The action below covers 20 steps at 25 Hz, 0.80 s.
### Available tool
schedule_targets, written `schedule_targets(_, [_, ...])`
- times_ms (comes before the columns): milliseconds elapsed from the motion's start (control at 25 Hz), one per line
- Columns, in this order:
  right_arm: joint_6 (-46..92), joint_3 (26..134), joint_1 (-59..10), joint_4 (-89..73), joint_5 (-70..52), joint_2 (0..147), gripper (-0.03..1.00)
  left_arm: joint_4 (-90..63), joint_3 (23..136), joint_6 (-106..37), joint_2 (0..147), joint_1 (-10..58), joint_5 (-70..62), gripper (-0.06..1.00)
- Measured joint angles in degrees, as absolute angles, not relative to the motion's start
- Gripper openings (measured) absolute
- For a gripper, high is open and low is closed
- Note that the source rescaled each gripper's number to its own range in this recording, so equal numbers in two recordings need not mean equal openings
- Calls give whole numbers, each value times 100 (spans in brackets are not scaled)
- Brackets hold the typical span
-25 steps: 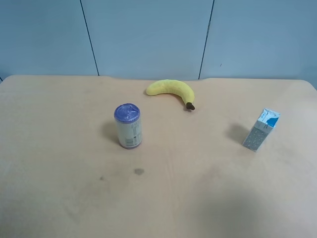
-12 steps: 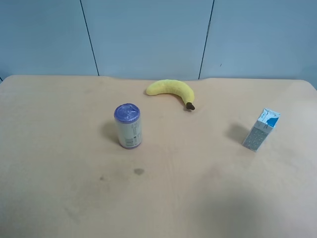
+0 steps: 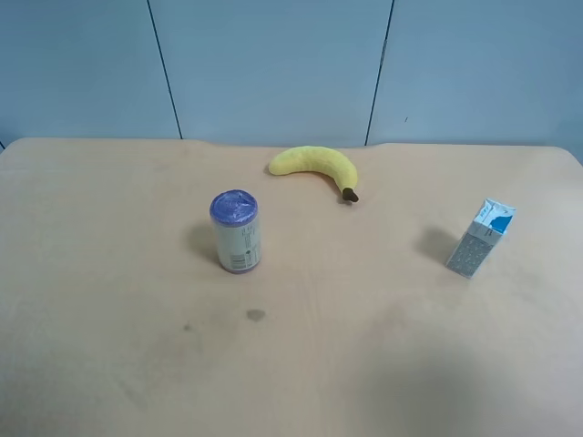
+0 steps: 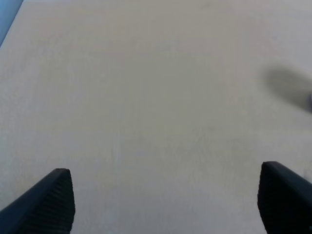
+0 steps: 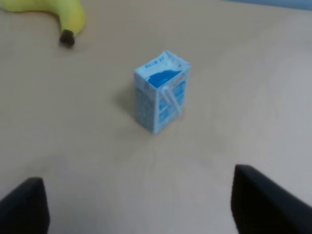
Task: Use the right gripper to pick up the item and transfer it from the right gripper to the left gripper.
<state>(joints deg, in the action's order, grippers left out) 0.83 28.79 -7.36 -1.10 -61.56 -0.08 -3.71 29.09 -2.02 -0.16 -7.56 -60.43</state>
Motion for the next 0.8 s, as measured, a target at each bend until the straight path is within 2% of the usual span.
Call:
schedule_targets(120, [-258,2879,-736,-271,-6132,-8,56,-371,2909,-202,-16,-756,-6043,100])
schedule_targets(160, [-347,2879,-736,-318,-6114,-8,60,-371,2909,-202,-16,-756,-6043,100])
schedule_targets(320, [-461,2979,-736,-396,-6049,432,89,-371,2909,-202,-16,-756,-6043,100])
schedule_targets(400, [-364,3163,-736,-396,-6029,831,96,-371,2909,-202,-16,-756,-6043,100])
schedule_targets(800, [-222,4683,-736,-396,-6072,3007,100,-371,2909,-202,-16,-756,-6043,100])
